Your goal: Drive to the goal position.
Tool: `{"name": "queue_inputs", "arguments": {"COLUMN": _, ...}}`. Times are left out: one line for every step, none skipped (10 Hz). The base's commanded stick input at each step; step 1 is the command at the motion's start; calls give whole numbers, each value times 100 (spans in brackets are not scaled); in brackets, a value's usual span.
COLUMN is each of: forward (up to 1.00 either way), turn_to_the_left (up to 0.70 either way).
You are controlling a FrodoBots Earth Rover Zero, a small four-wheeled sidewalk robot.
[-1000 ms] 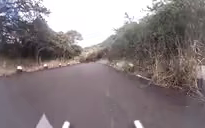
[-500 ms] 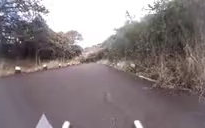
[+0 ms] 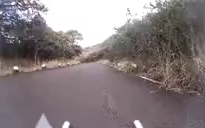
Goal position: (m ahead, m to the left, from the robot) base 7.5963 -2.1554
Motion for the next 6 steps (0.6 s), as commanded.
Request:
{"name": "queue_inputs", "arguments": {"forward": 50, "turn_to_the_left": 0}}
{"name": "queue_inputs", "arguments": {"forward": 50, "turn_to_the_left": 0}}
{"name": "queue_inputs", "arguments": {"forward": 50, "turn_to_the_left": 0}}
{"name": "queue_inputs", "arguments": {"forward": 50, "turn_to_the_left": 0}}
{"name": "queue_inputs", "arguments": {"forward": 50, "turn_to_the_left": 0}}
{"name": "queue_inputs", "arguments": {"forward": 50, "turn_to_the_left": 0}}
